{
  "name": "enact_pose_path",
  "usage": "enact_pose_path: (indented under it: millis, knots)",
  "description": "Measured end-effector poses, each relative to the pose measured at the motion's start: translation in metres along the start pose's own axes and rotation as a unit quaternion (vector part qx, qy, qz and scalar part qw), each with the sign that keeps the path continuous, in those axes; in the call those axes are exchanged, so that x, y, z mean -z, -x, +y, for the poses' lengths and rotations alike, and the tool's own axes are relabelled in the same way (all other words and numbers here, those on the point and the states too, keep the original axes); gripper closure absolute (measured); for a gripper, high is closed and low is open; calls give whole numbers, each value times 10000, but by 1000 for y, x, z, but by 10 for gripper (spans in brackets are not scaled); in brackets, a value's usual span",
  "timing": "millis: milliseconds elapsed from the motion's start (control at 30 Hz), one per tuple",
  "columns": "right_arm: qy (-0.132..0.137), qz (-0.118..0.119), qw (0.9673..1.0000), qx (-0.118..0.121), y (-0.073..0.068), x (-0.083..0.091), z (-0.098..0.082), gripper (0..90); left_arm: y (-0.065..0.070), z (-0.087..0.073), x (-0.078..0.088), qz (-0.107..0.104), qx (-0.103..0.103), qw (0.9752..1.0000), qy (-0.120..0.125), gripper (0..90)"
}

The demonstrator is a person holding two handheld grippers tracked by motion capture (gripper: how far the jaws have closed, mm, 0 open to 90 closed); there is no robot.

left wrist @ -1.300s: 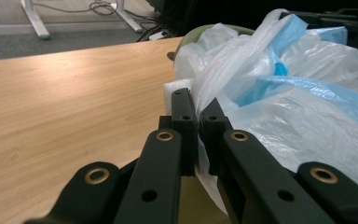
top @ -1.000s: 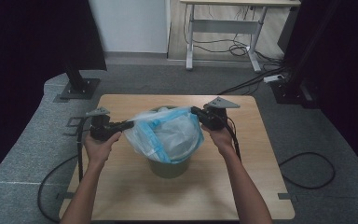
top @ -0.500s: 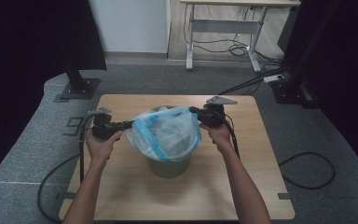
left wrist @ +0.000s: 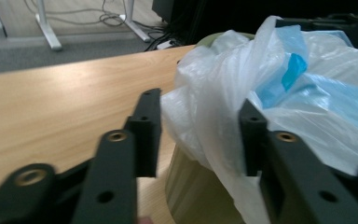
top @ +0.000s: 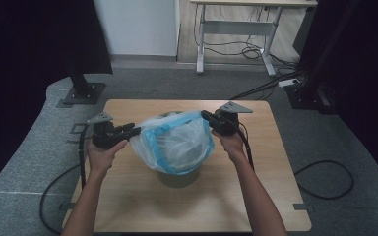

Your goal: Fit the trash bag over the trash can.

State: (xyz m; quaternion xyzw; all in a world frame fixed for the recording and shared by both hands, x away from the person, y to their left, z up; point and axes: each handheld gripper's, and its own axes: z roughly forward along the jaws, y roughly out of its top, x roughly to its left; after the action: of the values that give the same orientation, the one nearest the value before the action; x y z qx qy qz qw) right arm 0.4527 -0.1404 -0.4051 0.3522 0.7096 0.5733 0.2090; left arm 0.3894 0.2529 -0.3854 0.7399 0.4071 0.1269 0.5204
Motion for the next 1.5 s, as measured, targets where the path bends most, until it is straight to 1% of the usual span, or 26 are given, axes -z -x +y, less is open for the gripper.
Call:
enact_pose_path:
  millis: [100, 167, 233, 300, 433, 500, 633, 667, 733, 767, 800, 867, 967, 1000, 1067, 1167, 1200, 1233, 1267, 1333, 1433, 1500]
  knots:
    - [41, 19, 10000, 17, 0, 4, 2, 885, 6, 5, 9, -25, -258, 9996, 138, 490]
    - [45, 24, 10000, 18, -1, 6, 3, 885, 10, 8, 12, -17, -364, 9992, 150, 439]
    - [51, 14, 10000, 37, -2, 7, 3, 884, 13, 11, 15, 88, -458, 9988, 157, 394]
    - [37, 25, 10000, 34, -2, 8, 4, 885, 16, 14, 17, 154, -532, 9983, 183, 369]
    - [-44, 14, 10000, 53, -1, 8, 4, 883, 19, 19, 18, 141, -598, 9980, 178, 364]
    - [-70, -1, 10000, 62, -1, 9, 4, 883, 21, 23, 18, 168, -667, 9975, 170, 369]
    - [-111, -26, 9999, 62, 0, 9, 4, 882, 25, 30, 20, 128, -760, 9969, 178, 386]
    - [-120, -34, 9999, 67, 0, 9, 4, 882, 26, 31, 20, 112, -786, 9967, 173, 389]
    - [-136, -52, 9999, 66, 0, 9, 4, 882, 28, 33, 20, -40, -803, 9966, 160, 391]
    - [-139, -63, 9999, 68, 0, 9, 4, 882, 30, 33, 20, -61, -849, 9963, 102, 389]
    - [-145, -86, 9998, 77, 0, 9, 4, 883, 33, 33, 18, -30, -909, 9958, 43, 380]
    - [-142, -112, 9998, 68, 0, 9, 4, 883, 35, 33, 17, -74, -910, 9958, -21, 345]
    - [-138, -128, 9998, 69, 0, 10, 5, 883, 37, 33, 16, -67, -907, 9958, -79, 294]
    - [-131, -124, 9998, 64, 0, 11, 6, 883, 37, 33, 16, -58, -906, 9958, -90, 290]
    - [-127, -125, 9998, 81, -1, 11, 6, 884, 37, 33, 15, 26, -907, 9959, -67, 290]
    - [-123, -114, 9998, 94, -2, 12, 7, 884, 37, 35, 14, 102, -903, 9959, -47, 320]
    - [-127, -113, 9998, 104, -3, 12, 7, 883, 37, 35, 14, 94, -919, 9957, -55, 351]
    - [-138, -109, 9998, 107, -3, 12, 8, 883, 37, 36, 13, 129, -947, 9954, -47, 396]
    - [-146, -110, 9998, 103, -3, 12, 8, 883, 37, 36, 13, 142, -963, 9952, -46, 463]
    - [-173, -120, 9997, 108, -3, 11, 8, 883, 36, 37, 12, 31, -959, 9953, -94, 623]
    - [-190, -122, 9997, 122, -4, 10, 8, 883, 34, 38, 9, -109, -964, 9949, -285, 786]
    - [-174, -117, 9997, 134, -5, 10, 9, 883, 32, 38, 7, -125, -986, 9943, -387, 857]
